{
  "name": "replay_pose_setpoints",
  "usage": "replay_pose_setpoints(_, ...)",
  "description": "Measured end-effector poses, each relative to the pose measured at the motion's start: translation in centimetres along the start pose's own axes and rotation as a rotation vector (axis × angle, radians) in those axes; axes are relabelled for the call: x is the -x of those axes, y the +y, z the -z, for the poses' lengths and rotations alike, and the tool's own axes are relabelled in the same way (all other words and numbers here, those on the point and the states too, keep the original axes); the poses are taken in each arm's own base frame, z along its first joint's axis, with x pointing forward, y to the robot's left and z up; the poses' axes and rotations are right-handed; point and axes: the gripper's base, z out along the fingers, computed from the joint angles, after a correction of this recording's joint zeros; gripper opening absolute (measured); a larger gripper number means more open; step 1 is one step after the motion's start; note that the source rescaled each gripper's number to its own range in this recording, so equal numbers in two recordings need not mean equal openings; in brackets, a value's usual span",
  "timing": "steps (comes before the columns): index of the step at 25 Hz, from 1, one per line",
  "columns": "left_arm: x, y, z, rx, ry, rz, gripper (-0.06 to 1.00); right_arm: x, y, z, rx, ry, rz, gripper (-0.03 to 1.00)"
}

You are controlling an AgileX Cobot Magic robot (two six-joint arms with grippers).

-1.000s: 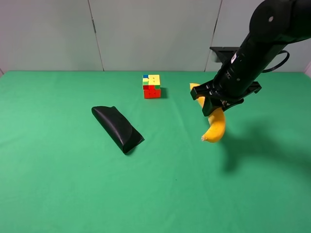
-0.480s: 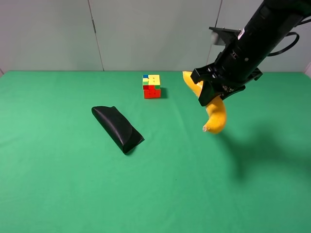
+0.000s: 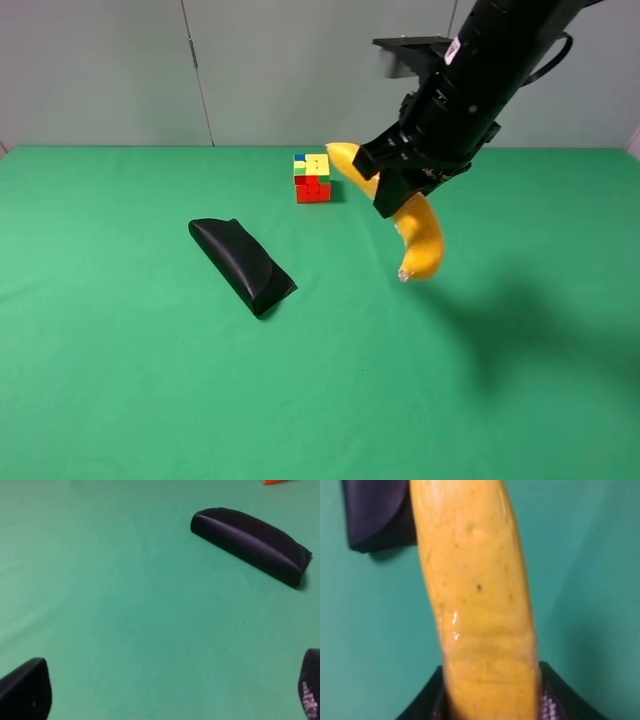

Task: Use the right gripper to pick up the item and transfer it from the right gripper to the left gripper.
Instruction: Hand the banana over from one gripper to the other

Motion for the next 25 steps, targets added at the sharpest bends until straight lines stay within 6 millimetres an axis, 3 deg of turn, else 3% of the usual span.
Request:
replay_pose_setpoints(6, 1.5, 0.3, -1.9, -0.019, 0.159, 0.023, 0.96, 1.2, 2.8, 1.2, -0.002, -0.037, 0.108, 0.0)
replay_pose_setpoints(10, 3.9, 0.1, -3.6, -0.087, 0.172, 0.031, 0.95, 1.6, 4.1, 1.8, -0.007, -0.061, 0.159, 0.0)
replay_pose_setpoints(17, 7.9, -0.9, -8.0, -0.296, 0.1, 0.145, 0.95, 1.7, 4.2, 1.7, -0.016, -0.06, 0.17, 0.0)
replay_pose_setpoints(25, 10.5, -1.7, -12.4, -0.483, 0.052, 0.302, 0.95, 1.7, 4.1, 1.7, -0.026, -0.06, 0.176, 0.0)
